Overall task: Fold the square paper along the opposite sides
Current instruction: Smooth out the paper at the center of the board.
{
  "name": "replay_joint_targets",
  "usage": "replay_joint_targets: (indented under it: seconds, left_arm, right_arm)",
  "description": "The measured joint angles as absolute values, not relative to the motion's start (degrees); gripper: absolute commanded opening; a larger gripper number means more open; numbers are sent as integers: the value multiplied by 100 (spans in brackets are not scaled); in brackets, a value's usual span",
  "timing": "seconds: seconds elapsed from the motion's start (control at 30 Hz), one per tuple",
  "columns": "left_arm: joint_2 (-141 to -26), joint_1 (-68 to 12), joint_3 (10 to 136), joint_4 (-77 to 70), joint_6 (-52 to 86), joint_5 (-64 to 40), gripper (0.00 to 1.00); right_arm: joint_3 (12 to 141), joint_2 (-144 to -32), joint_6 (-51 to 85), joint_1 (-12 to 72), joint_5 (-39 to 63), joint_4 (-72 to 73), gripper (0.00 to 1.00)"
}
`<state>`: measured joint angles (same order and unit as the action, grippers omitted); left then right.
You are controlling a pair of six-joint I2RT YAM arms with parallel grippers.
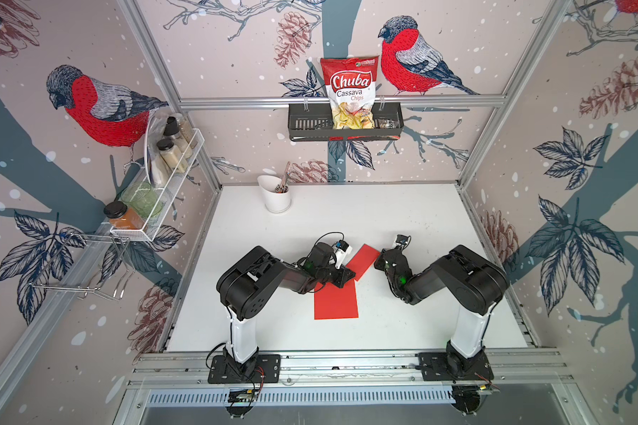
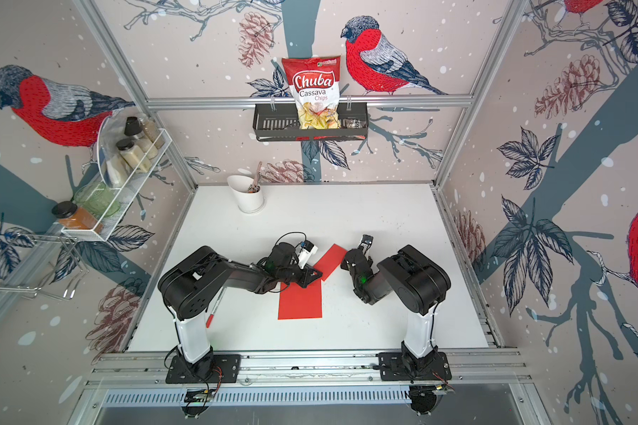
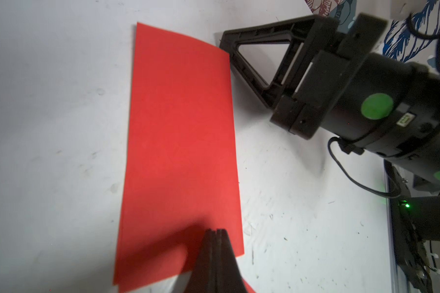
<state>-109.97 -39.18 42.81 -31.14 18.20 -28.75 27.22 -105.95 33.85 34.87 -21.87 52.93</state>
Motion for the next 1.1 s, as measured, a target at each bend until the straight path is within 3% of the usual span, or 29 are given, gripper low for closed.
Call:
replay_joint_targets:
  seconds: [0.27, 0.67, 1.1]
  left_arm:
    - [-11303, -3848, 4989, -2626, 1850, -2908, 0]
    - [-10884, -3649, 4364, -2877, 2526, -2552, 0]
    - [-10726, -3542, 4154, -2950, 2703, -2528, 0]
  right_arm:
    - [2226, -9896, 2071, 3476, -937, 6628, 0]
    - [2928, -11091, 2117, 3551, 346, 7024, 0]
    - [2864, -11592, 1959, 3970, 263, 7081, 0]
